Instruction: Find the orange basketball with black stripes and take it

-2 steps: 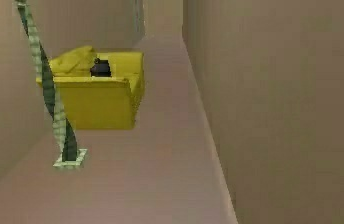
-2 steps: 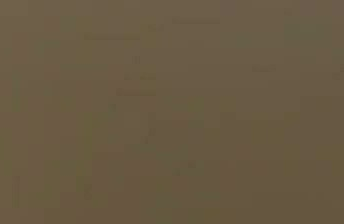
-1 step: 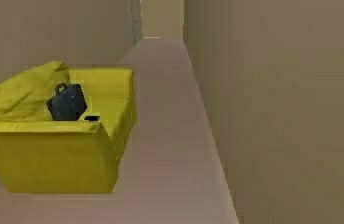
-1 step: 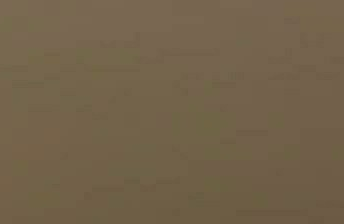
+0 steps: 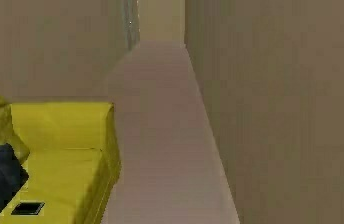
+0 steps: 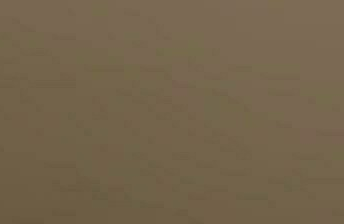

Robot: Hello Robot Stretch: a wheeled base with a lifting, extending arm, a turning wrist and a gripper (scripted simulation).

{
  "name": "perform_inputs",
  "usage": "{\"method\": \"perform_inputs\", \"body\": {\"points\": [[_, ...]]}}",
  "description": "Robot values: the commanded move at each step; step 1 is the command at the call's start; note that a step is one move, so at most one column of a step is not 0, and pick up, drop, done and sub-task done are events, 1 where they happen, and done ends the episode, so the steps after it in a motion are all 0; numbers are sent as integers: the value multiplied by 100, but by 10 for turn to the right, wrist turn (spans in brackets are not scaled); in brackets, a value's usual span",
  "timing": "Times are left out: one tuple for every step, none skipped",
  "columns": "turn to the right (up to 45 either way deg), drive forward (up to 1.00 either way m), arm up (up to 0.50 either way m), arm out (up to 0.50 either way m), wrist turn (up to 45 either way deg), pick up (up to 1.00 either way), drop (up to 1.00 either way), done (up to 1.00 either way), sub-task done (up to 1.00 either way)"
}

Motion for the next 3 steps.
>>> {"method": "perform_inputs", "body": {"points": [[0,100,0,0,0,0,0,0,0],[0,100,0,0,0,0,0,0,0],[0,100,0,0,0,0,0,0,0]]}}
